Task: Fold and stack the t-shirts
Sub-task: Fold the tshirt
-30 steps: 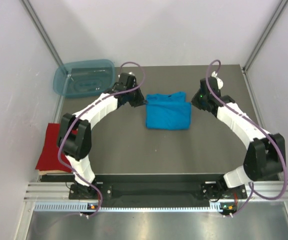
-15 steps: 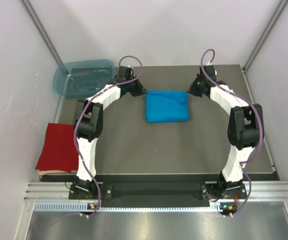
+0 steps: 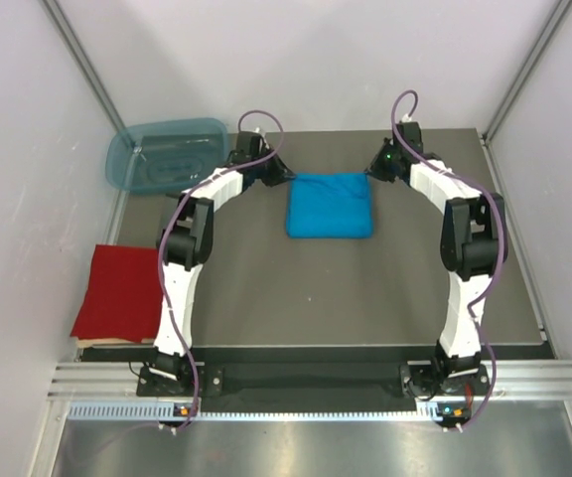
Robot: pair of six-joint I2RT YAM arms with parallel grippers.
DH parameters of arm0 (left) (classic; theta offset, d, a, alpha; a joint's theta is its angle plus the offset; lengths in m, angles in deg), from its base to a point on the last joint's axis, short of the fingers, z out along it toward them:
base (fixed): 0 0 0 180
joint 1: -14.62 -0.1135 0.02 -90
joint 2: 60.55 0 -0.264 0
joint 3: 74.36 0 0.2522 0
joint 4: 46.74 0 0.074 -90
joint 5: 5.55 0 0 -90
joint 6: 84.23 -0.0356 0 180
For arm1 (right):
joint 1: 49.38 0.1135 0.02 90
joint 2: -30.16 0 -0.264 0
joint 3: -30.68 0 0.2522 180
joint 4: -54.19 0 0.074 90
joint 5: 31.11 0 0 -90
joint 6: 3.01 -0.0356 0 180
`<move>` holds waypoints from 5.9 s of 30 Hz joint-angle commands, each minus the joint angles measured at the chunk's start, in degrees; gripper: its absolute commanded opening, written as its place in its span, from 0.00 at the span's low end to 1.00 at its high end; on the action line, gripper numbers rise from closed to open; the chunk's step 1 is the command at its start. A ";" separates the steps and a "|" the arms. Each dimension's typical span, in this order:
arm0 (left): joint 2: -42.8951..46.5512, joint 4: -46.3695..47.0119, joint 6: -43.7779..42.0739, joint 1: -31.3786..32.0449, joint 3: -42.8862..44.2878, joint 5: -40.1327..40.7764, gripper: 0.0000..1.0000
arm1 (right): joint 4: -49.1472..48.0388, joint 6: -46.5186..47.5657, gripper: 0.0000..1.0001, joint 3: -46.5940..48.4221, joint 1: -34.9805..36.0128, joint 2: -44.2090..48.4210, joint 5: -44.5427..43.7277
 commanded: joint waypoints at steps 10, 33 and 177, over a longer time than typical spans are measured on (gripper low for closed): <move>2.36 1.51 -4.21 -3.90 6.19 -2.56 0.45 | -5.17 8.78 0.52 -2.58 -3.03 3.89 10.80; -1.05 11.17 2.45 -0.39 -2.95 -13.56 0.42 | 5.39 29.80 0.70 -16.30 -3.74 8.04 31.04; 18.46 -13.97 -10.82 8.32 -18.15 1.03 0.58 | -5.07 22.33 0.63 -35.28 -5.32 18.85 31.93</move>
